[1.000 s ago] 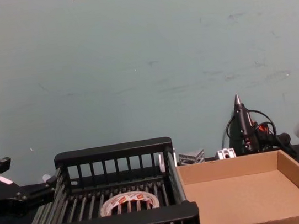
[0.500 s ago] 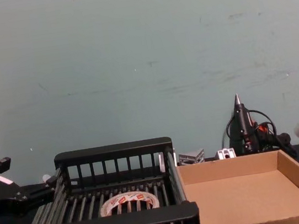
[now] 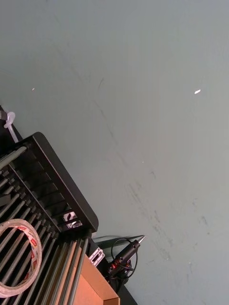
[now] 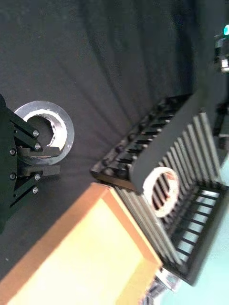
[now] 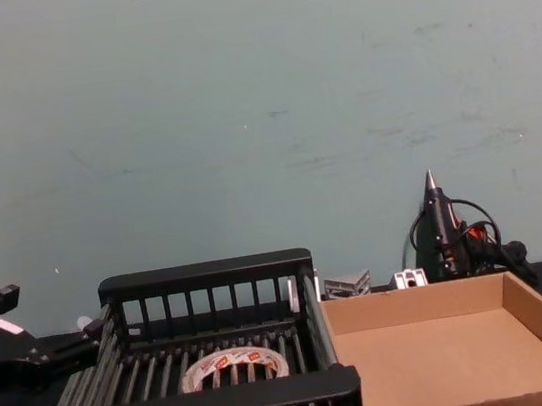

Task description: Pick up the white tape and place it into the black box , Pick up the silver tape and place it into the brown box.

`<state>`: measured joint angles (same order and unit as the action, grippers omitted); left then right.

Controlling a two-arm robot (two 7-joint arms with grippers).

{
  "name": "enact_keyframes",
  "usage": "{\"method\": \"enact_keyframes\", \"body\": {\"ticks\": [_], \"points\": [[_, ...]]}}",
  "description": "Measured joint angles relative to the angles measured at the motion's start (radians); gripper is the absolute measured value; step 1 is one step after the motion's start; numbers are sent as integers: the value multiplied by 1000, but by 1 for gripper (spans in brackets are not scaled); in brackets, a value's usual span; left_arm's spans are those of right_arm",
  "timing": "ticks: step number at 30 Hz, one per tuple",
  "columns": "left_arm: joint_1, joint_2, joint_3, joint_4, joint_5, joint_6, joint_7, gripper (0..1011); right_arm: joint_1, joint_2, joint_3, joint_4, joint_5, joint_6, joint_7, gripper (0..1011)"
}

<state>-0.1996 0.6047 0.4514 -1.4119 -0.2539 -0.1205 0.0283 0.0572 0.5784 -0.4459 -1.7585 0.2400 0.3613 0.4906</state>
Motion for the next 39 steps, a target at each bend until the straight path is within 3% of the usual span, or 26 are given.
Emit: {"method": "enact_keyframes", "body": {"ticks": [8, 21, 27, 39], "points": [[0, 0, 0, 0, 0, 0, 0, 1001, 5, -1, 39, -25, 33, -37, -26, 117], [0, 0, 0, 0, 0, 0, 0, 1001, 96, -82, 85, 53, 29, -52, -129, 116], [0, 0, 0, 0, 0, 0, 0, 1001, 172, -153, 91, 145, -2, -42, -183, 116], [0, 0, 0, 0, 0, 0, 0, 1001, 342, -299, 67, 423, -96, -29, -273, 116]]}}
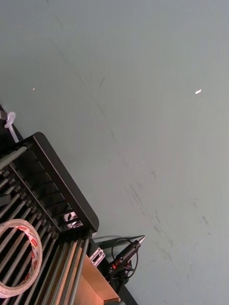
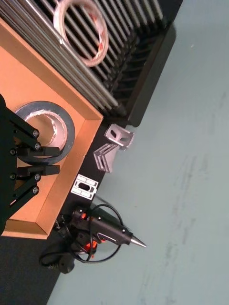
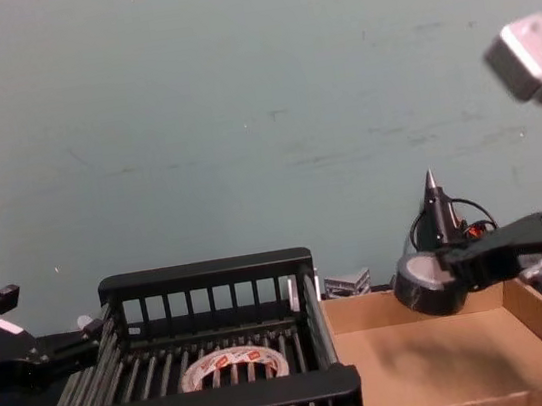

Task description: Pick up the white tape and place it into the black box , Pick up the silver tape and place it into the brown box.

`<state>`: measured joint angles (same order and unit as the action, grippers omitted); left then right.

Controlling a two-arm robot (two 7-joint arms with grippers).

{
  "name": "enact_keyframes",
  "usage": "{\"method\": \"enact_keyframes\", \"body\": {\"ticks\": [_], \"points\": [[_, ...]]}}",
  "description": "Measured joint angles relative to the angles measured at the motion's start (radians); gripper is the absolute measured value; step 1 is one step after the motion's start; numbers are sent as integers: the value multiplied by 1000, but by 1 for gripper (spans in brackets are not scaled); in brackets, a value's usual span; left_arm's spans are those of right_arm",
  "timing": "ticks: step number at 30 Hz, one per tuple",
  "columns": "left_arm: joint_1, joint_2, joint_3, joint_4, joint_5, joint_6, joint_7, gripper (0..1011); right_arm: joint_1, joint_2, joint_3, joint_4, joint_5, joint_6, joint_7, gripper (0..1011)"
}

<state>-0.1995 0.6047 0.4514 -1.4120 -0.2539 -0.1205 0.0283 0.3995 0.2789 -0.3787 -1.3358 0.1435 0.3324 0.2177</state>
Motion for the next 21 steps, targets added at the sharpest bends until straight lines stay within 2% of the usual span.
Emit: {"method": "enact_keyframes", "body": {"ticks": [6, 10, 14, 21], "points": [[0, 0, 0, 0, 0, 0, 0, 1001, 58, -50, -13, 127, -34, -5, -15, 116], [0, 0, 0, 0, 0, 0, 0, 1001, 76, -68, -16, 180, -49, -9, -17, 116], [0, 0, 0, 0, 0, 0, 0, 1001, 83, -76, -20, 202, -68, -12, -17, 116], [0, 0, 0, 0, 0, 0, 0, 1001, 83, -75, -20, 200, -68, -12, -17, 116]]}}
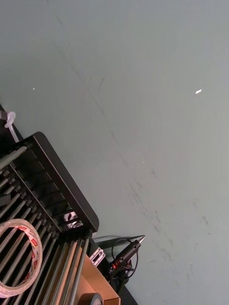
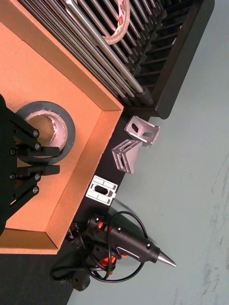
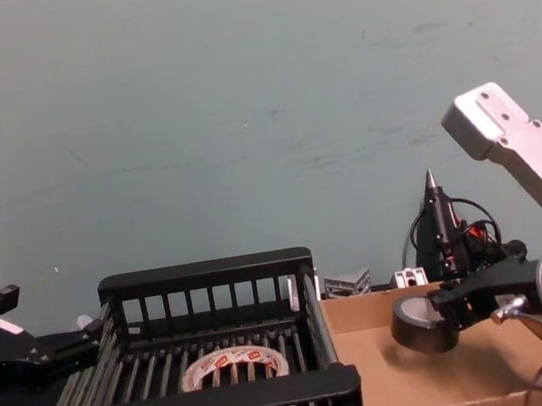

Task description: Pick up the white tape and place it into the black box , Pick up the silver tape and place it into the brown box.

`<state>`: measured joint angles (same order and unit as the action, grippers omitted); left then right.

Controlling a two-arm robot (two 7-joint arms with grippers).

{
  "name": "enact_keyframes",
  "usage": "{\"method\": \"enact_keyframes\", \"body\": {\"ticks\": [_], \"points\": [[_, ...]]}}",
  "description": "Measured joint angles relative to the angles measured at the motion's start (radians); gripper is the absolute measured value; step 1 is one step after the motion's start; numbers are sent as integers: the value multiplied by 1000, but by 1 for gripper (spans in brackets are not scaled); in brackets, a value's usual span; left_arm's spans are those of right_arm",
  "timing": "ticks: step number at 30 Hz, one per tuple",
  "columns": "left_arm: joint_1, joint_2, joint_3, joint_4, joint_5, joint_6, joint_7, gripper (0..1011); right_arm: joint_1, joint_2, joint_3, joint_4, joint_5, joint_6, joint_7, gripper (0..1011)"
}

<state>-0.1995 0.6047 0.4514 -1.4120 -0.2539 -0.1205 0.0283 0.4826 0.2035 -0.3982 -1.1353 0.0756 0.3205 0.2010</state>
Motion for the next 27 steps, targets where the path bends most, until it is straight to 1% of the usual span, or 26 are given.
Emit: {"method": "enact_keyframes", "body": {"ticks": [4, 6, 7, 9, 11, 15, 17, 19, 20, 21, 24, 27], "points": [[0, 0, 0, 0, 0, 0, 0, 1001, -1, 1, 0, -2, 1, 0, 0, 119], [0, 0, 0, 0, 0, 0, 0, 1001, -1, 1, 1, -3, 2, 0, 0, 146], [0, 0, 0, 0, 0, 0, 0, 1001, -1, 1, 1, -4, 3, 0, 0, 200], [0, 0, 0, 0, 0, 0, 0, 1001, -2, 1, 1, -4, 4, 0, 1, 229], [0, 0, 0, 0, 0, 0, 0, 1001, -2, 1, 1, -5, 4, 0, 1, 314], [0, 0, 0, 0, 0, 0, 0, 1001, -2, 2, 2, -6, 5, 0, 1, 424], [0, 0, 0, 0, 0, 0, 0, 1001, -2, 2, 2, -6, 6, 0, 1, 510], [0, 0, 0, 0, 0, 0, 0, 1001, -2, 2, 2, -6, 6, 0, 1, 550], [0, 0, 0, 0, 0, 0, 0, 1001, -3, 2, 2, -6, 6, 0, 1, 615], [0, 0, 0, 0, 0, 0, 0, 1001, -3, 2, 2, -7, 6, 0, 2, 615], [0, 0, 0, 0, 0, 0, 0, 1001, -3, 2, 2, -7, 7, 1, 2, 733], [0, 0, 0, 0, 0, 0, 0, 1001, -3, 2, 2, -7, 7, 1, 2, 790]]}}
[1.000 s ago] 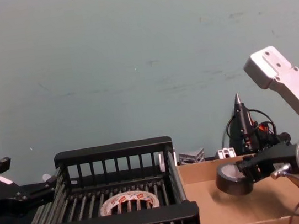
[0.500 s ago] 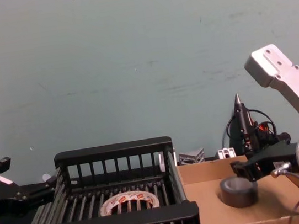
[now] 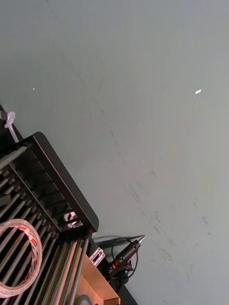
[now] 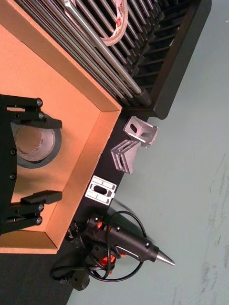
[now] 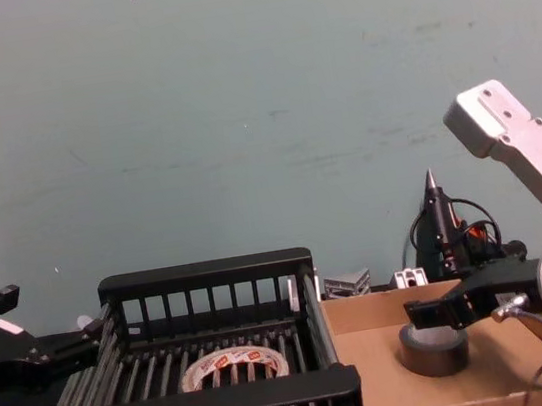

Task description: Pick up the white tape and place it into the black box , Pick up the silver tape and place it into the brown box.

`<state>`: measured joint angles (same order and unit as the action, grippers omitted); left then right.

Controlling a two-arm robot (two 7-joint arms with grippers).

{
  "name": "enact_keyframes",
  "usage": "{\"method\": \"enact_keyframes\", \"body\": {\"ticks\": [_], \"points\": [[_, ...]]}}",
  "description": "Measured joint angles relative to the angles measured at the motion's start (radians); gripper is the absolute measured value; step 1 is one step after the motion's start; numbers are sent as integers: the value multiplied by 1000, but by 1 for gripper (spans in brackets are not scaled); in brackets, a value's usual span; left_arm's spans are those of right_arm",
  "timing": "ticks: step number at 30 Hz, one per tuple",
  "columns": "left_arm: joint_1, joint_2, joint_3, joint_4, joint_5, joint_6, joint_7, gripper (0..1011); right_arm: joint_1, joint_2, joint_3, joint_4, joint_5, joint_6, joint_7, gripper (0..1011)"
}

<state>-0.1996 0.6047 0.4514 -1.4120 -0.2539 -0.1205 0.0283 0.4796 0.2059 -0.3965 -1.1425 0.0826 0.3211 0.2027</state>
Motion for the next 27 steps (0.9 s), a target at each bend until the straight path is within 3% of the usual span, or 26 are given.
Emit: {"method": "enact_keyframes", "body": {"ticks": [5, 8, 22, 27], "points": [[0, 0, 0, 0, 0, 0, 0, 1001, 0, 0, 0, -1, 1, 0, 0, 959], [0, 0, 0, 0, 0, 0, 0, 1001, 0, 0, 0, -1, 1, 0, 0, 1002], [0, 0, 0, 0, 0, 0, 0, 1001, 0, 0, 0, -1, 1, 0, 0, 1000], [0, 0, 0, 0, 0, 0, 0, 1001, -32, 4, 27, -45, 3, -15, 4, 1000]]}}
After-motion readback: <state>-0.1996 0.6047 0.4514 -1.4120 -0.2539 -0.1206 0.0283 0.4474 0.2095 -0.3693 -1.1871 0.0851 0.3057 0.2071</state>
